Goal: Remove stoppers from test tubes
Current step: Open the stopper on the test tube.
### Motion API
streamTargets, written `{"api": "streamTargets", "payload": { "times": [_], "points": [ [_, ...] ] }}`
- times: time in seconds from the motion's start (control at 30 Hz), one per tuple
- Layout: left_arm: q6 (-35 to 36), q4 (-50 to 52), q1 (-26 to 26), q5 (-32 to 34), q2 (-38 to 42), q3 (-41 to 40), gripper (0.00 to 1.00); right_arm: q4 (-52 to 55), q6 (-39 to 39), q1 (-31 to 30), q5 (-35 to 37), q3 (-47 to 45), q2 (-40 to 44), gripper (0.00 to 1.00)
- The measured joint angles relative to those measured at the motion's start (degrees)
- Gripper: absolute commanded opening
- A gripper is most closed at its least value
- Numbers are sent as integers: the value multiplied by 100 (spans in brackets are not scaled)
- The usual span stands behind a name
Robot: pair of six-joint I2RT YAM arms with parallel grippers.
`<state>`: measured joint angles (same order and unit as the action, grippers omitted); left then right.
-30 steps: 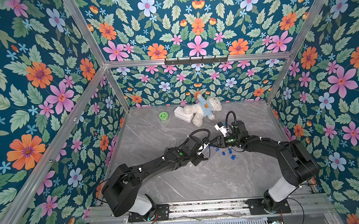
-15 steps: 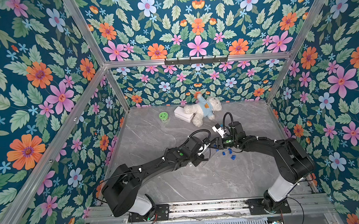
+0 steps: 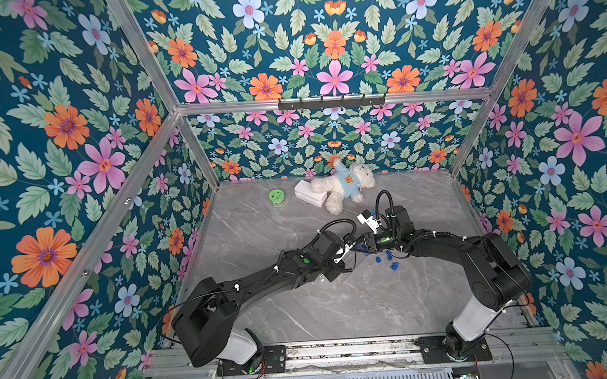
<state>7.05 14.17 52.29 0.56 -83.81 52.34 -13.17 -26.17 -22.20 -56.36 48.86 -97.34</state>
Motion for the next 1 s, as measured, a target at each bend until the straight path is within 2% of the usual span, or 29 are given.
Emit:
{"api": "streamTargets", "payload": {
  "times": [0.67,1.0],
  "points": [
    [42,42,4,96,-39,9,4,-52,-46,-11,-144,2,-4,11],
    [42,42,4,136,-66,11,2,-48,-44,-11,-114,2,15,4]
  ]
}}
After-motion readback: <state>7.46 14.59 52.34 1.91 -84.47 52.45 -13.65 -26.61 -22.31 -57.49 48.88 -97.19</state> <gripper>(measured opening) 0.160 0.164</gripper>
